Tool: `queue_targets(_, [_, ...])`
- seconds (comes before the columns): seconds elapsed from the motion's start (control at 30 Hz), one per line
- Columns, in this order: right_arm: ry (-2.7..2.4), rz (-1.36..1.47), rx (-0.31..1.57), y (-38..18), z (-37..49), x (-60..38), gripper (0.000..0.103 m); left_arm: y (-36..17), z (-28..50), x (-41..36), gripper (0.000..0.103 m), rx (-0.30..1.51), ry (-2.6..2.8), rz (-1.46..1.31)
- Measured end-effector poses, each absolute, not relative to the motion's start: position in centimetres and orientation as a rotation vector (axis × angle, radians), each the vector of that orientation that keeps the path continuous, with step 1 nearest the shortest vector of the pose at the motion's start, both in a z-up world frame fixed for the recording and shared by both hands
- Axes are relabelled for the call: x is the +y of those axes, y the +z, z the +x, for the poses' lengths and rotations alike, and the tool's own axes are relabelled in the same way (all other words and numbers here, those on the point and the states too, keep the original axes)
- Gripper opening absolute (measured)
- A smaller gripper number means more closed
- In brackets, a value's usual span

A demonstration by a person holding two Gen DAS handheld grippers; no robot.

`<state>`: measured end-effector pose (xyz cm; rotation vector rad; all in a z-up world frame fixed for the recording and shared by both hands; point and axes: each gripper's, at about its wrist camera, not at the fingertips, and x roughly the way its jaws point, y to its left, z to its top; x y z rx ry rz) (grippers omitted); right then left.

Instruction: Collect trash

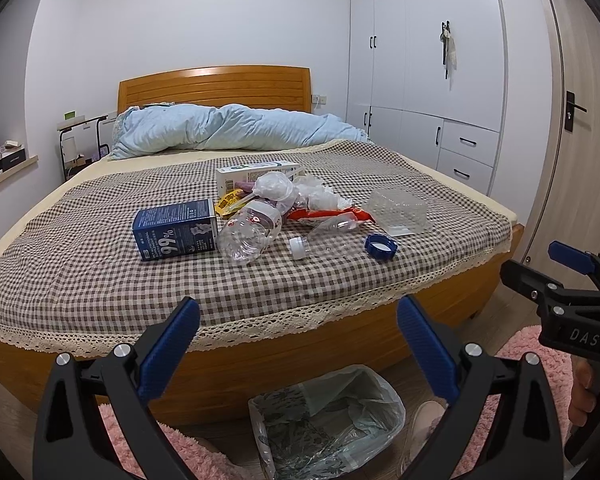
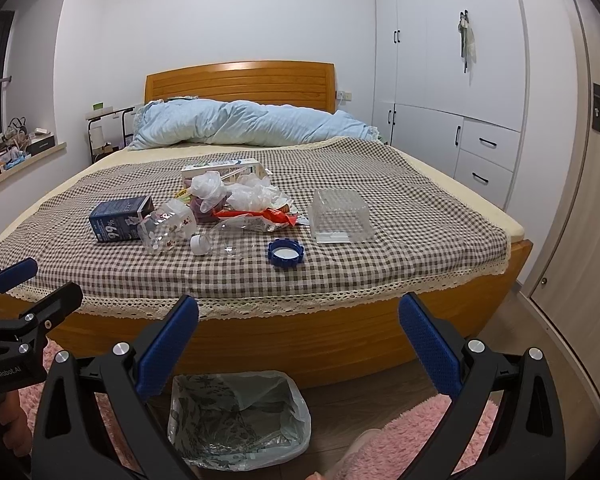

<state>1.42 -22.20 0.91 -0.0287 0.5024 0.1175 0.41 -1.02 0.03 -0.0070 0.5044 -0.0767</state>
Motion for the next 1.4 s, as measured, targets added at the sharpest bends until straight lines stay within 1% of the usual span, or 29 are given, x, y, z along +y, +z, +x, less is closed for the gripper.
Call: queue_targets(1.4, [0.120,-0.026,0.494,1.06,1.35,-22.17,0.097,0.04,-0.13,-1.28,0.096,0.484,-0.090,-0.004])
